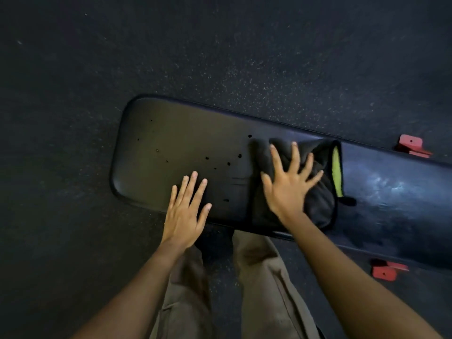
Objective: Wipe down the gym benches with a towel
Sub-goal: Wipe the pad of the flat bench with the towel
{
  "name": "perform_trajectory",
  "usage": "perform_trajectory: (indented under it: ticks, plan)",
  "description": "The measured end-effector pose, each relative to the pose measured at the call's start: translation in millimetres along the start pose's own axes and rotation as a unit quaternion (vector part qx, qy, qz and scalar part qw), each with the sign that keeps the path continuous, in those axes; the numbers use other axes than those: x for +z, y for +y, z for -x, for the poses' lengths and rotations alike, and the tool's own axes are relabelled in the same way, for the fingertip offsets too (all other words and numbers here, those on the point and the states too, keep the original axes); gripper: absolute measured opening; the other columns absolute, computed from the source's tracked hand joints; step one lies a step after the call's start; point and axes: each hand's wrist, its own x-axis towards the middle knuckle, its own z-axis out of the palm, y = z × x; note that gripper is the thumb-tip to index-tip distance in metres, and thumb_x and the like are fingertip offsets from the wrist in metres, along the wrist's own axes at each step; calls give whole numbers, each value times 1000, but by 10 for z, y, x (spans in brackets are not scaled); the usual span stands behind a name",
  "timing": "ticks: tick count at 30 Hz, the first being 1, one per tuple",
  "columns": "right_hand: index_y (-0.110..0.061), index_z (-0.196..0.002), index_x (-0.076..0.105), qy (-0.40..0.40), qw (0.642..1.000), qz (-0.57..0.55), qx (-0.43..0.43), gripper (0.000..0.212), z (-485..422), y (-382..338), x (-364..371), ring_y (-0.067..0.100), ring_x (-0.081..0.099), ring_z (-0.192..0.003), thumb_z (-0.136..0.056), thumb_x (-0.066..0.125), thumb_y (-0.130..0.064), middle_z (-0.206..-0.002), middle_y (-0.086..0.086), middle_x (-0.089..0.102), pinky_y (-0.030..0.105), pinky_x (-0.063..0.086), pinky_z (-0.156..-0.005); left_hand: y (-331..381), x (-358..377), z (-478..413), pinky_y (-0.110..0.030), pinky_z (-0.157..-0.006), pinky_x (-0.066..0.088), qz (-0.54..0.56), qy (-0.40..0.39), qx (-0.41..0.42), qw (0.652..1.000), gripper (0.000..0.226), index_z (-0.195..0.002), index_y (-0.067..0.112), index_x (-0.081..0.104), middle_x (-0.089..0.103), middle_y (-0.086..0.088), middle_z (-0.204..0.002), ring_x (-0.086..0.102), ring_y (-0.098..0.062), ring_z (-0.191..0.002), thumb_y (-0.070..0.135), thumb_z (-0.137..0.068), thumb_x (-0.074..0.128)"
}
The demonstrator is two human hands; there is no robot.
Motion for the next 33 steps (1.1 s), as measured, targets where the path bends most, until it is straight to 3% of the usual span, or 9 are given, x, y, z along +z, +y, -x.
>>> perform_trajectory:
  ticks: [7, 9, 11, 14, 21, 23, 28, 30, 33]
  plan:
    - [-41, -150, 21, -35, 896, 107, -429, 76, 484, 257, 66, 40, 24, -140, -80, 46, -56, -156, 5, 24, 68, 16, -108, -463, -207, -48, -35, -116, -1, -12, -5, 29, 999, 57, -148, 15, 23, 14, -6, -156, 7, -20, -144, 44, -99, 26]
    - [-45, -151, 11, -19, 933, 112, -343, 79, 406, 378, 44, 40, 25, -139, -80, 44, -56, -155, 6, 25, 69, 17, -107, -555, -250, -65, -35, -116, -1, -3, 8, 14, 1000, 56, -148, 17, 25, 14, -8, -156, 6, -20, -144, 42, -98, 30]
    - [-46, -149, 20, 9, 991, 52, -121, 69, 199, 120, 37, 41, 20, -140, -83, 39, -59, -157, 6, 23, 73, 13, -106, -628, -281, -95, -36, -116, -1, 1, 15, 15, 1000, 55, -148, 19, 26, 14, -8, -157, 6, -21, -144, 40, -97, 32]
    - [-41, -147, 31, -12, 992, -48, 120, 70, -243, -715, 82, 45, 9, -143, -84, 30, -71, -160, 6, 17, 73, 1, -106, -696, -310, -122, -36, -116, -1, -4, 16, 32, 999, 55, -148, 21, 25, 15, -8, -157, 6, -20, -144, 39, -97, 32]
    - [-39, -141, 42, 14, 936, 53, -346, 52, 334, -747, 271, 39, 32, -138, -92, 45, -56, -153, 5, 36, 67, 21, -108, -972, -472, -217, -39, -116, 3, 32, 44, -28, 998, 57, -148, 16, 25, 13, -8, -157, 3, -19, -144, 40, -97, 30]
    - [-42, -142, 36, 25, 949, 69, -307, 54, 285, -507, 210, 39, 33, -137, -90, 45, -55, -153, 4, 33, 67, 21, -107, -1038, -510, -227, -39, -116, 3, 35, 43, -25, 998, 57, -148, 16, 24, 12, -7, -157, 4, -19, -144, 41, -97, 30]
    - [-41, -147, 33, 9, 991, -47, 127, 62, -458, -1288, 161, 45, 8, -144, -90, 27, -64, -161, 5, 15, 74, 2, -106, -1147, -561, -213, -33, -116, -4, 39, 41, -16, 998, 57, -148, 17, 21, 13, -8, -156, 6, -21, -144, 40, -97, 32]
    - [-38, -147, 35, 4, 998, -30, 62, 60, -552, -1698, 246, 48, 12, -142, -91, 29, -62, -160, 7, 20, 75, 3, -104, -1214, -579, -204, -31, -116, -6, 45, 43, -22, 998, 57, -148, 17, 21, 13, -7, -156, 5, -20, -144, 40, -97, 32]
    - [-38, -144, 39, 13, 975, 45, -217, 55, -190, -1780, 370, 44, 23, -141, -93, 40, -57, -157, 6, 29, 71, 11, -107, -1321, -587, -155, -32, -116, -4, 51, 40, -26, 998, 58, -148, 16, 22, 13, -7, -156, 5, -20, -145, 42, -97, 31]
